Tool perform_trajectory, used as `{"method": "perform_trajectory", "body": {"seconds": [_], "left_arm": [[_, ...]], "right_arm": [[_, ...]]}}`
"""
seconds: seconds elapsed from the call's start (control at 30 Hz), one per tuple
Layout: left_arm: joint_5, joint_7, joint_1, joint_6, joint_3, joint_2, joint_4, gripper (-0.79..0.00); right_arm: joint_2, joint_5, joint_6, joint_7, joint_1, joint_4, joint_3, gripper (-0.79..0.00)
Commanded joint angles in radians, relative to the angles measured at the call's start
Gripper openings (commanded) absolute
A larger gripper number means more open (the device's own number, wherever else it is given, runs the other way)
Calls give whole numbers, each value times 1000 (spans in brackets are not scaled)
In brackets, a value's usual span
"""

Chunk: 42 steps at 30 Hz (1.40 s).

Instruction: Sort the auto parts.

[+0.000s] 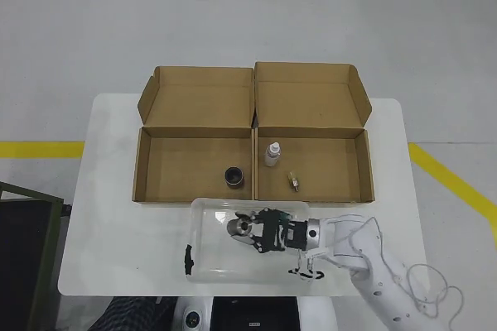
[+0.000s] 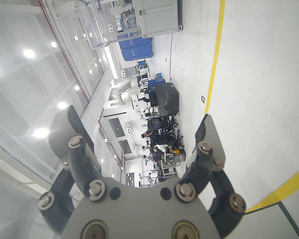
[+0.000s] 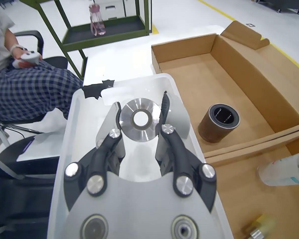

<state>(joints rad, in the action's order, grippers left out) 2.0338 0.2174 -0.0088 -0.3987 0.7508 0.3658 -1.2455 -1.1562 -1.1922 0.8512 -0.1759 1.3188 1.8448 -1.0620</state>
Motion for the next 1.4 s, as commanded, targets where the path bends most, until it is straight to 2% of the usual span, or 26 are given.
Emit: {"method": "perform_trajectory", "body": {"seconds": [0.0,0.4,1.2,1.37], "left_arm": [[0,0,0,0,0,0,0,0],[0,0,0,0,0,0,0,0],[0,0,0,0,0,0,0,0],[0,0,0,0,0,0,0,0]], "right_arm": [[3,17,18,42,6,-17,-12,-785],[12,33,26,181,31,-42,-58,-785],[12,33,20,180,31,-42,-57,-785],[2,62,-17,153,-24,-68,-22,-785]]}}
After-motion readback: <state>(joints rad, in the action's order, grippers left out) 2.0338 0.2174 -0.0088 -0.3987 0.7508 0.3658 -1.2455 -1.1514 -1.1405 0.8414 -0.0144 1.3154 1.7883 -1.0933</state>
